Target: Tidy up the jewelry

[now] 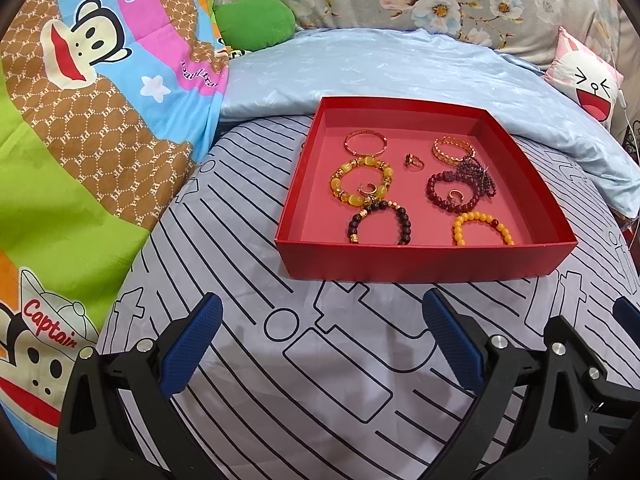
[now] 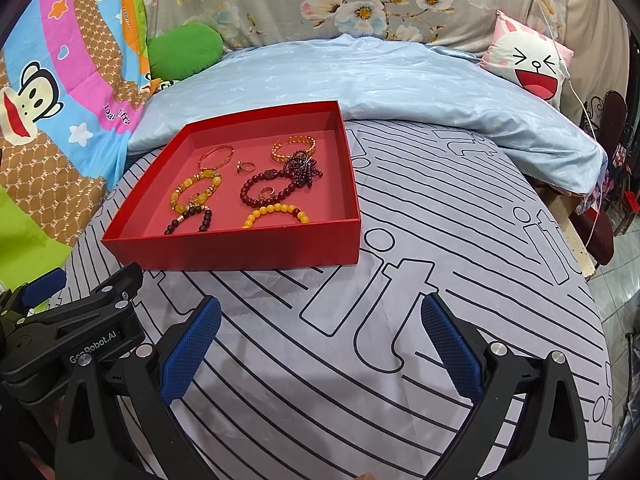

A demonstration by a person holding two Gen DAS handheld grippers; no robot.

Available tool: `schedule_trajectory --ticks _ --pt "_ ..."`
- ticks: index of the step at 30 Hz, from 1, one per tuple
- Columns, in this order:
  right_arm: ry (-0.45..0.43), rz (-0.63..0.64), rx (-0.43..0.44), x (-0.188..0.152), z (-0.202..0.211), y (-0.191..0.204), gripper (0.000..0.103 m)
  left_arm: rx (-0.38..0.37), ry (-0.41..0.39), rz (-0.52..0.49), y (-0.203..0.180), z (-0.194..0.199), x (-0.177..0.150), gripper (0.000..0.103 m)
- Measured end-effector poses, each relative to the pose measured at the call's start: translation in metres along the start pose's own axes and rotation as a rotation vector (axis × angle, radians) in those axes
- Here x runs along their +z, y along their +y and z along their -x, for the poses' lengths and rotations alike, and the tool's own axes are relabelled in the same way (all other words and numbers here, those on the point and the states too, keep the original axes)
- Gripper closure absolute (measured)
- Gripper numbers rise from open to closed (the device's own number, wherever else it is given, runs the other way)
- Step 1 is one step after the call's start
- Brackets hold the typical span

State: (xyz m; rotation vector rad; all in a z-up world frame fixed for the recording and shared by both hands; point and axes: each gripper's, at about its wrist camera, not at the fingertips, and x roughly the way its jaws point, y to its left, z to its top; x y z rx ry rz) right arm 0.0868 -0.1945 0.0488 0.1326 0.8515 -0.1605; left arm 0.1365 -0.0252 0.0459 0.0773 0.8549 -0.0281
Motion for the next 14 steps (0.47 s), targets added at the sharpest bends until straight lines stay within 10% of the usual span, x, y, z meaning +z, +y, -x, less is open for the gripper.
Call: schedule_trajectory --ticks 14 --pt "0.007 -0.004 -0.002 0.0026 -0.0002 -0.0004 0.006 -0.007 0.003 0.005 -0.0004 -0.0011 -0.0002 0.008"
